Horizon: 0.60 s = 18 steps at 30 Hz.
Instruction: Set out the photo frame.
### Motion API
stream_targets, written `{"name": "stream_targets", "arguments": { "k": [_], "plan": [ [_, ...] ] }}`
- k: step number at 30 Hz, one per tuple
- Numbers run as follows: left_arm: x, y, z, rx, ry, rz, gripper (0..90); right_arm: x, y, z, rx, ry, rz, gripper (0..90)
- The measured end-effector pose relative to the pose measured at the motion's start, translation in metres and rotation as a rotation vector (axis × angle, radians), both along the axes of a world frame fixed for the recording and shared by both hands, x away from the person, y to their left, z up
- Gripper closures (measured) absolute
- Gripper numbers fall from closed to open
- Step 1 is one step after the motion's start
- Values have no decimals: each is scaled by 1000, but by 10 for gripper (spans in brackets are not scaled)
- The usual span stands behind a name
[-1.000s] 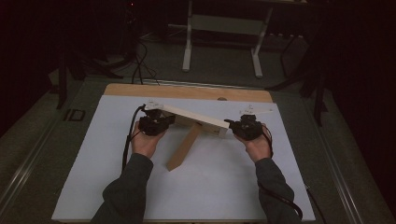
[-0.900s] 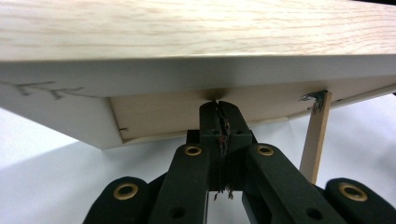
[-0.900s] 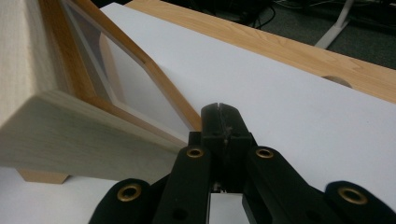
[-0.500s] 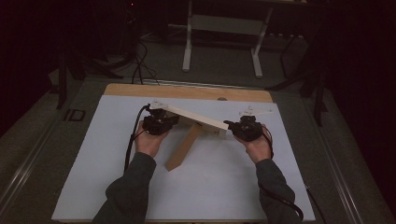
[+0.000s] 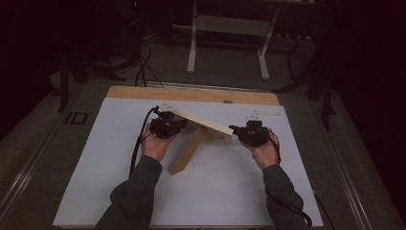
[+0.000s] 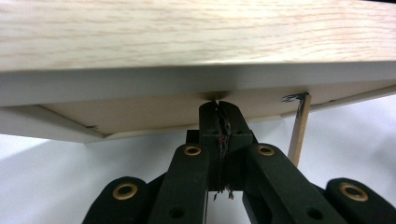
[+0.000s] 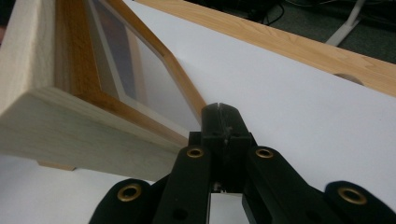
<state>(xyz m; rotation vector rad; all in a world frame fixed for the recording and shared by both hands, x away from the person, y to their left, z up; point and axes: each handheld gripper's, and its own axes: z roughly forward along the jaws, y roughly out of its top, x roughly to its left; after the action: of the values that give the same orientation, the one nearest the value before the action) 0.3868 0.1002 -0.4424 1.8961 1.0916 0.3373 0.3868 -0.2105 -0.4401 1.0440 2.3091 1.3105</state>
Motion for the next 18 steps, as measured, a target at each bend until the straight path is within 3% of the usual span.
{"name": "stream_targets", "arguments": {
  "k": [18],
  "plan": [
    [-6,-16,5,11,-18,-69,898,-9,1,-1,7,4,66,900]
  ]
}}
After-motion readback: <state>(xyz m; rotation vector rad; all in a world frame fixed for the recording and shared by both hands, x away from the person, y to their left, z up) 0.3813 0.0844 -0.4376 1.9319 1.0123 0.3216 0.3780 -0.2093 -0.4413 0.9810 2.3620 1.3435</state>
